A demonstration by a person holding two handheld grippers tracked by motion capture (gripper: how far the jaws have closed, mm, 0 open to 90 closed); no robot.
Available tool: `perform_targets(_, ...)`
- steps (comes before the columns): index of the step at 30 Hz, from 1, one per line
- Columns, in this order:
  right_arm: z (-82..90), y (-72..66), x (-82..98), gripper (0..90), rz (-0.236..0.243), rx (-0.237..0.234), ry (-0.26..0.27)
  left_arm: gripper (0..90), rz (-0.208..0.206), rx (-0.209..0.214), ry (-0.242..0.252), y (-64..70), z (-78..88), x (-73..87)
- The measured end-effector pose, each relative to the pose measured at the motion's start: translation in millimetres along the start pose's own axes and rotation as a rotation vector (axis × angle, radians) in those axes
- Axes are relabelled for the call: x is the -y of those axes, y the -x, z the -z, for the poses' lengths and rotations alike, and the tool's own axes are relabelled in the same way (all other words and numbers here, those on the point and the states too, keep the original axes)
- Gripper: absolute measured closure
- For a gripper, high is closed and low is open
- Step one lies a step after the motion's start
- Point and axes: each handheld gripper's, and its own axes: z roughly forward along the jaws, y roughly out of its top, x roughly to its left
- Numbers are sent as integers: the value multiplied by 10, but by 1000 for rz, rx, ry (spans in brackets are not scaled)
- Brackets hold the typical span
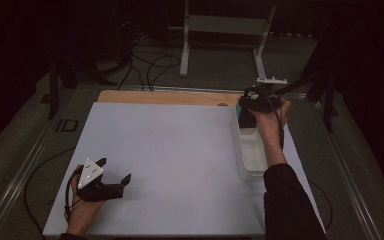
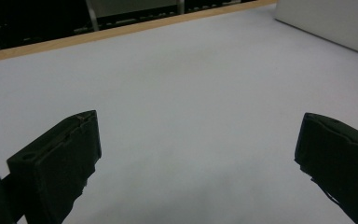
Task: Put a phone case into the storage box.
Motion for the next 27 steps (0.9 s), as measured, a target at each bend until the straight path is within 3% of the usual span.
perform_targets(27, -313, -23, 280, 128, -19, 30, -73, 7, 3, 0, 1, -3, 6, 0)
